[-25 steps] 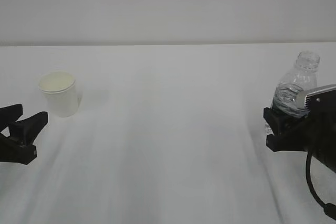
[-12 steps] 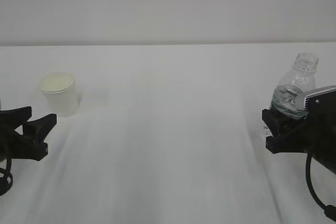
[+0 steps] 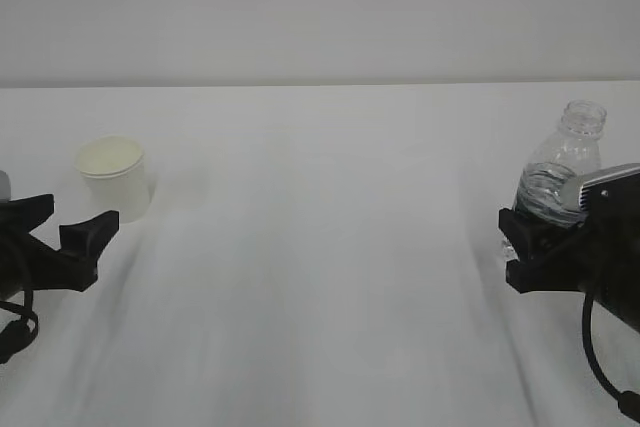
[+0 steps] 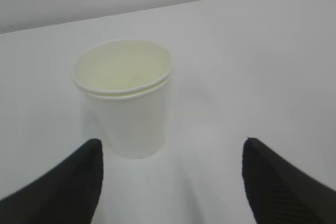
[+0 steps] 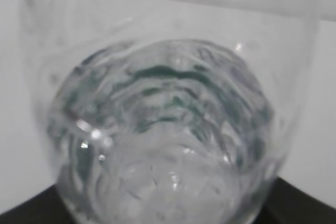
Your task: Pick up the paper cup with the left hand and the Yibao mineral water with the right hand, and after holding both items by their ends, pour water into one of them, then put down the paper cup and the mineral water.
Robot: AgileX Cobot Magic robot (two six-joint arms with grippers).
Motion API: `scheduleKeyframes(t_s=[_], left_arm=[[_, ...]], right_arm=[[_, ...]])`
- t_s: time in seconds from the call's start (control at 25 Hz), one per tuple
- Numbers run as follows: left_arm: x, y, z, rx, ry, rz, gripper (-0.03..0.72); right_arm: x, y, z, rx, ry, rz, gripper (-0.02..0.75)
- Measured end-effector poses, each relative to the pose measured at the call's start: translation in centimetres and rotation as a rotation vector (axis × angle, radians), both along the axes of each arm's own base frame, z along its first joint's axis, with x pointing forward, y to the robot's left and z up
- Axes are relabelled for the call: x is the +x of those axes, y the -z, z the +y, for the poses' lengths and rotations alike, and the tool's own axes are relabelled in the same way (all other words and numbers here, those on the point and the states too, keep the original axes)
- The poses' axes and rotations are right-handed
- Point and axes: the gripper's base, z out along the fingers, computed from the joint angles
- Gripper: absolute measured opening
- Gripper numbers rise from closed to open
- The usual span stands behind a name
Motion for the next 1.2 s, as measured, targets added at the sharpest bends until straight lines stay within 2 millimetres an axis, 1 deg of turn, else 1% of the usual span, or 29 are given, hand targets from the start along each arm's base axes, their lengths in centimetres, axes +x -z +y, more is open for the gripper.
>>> scheduleKeyframes(t_s=[0.12,0.24,0.36,0.44,0.6,0.68,0.76,0.88,1.0,1.2], left_arm=[[0.1,0.0,0.4,-0.006,-0.047,0.002,0.556],[0.1,0.0,0.4,-0.006,-0.047,0.002,0.512],[0.2,0.0,0.4,-0.003,-0.045,-0.003,0.501],[0.3,-0.1,0.3,0.008,-0.042,-0.008,0.522],[0.3,-0.1,0.3,0.014,-0.04,-0.011,0.602],[0.3,-0.1,0.3,0.014,-0.04,-0.012,0.623],[0.5,-0.1,0.3,0.016,-0.039,-0.013,0.631],[1.4,0.3,0.1,0.015,-0.039,-0.014,0.633],[2.6,1.1,-0.1,0.018,-0.039,-0.004,0.633],[3.1,2.4,-0.3,0.025,-0.039,0.027,0.629]], right_arm=[[0.0,0.0,0.0,0.0,0.0,0.0,0.416],[0.0,0.0,0.0,0.0,0.0,0.0,0.416],[0.0,0.0,0.0,0.0,0.0,0.0,0.416],[0.0,0.0,0.0,0.0,-0.002,0.0,0.416],[0.0,0.0,0.0,0.0,-0.002,0.0,0.416],[0.0,0.0,0.0,0.001,-0.001,0.0,0.416],[0.0,0.0,0.0,0.001,-0.001,0.0,0.416],[0.0,0.0,0.0,0.001,-0.003,0.0,0.416],[0.0,0.0,0.0,0.001,-0.003,0.0,0.416],[0.0,0.0,0.0,0.001,-0.003,0.0,0.416]])
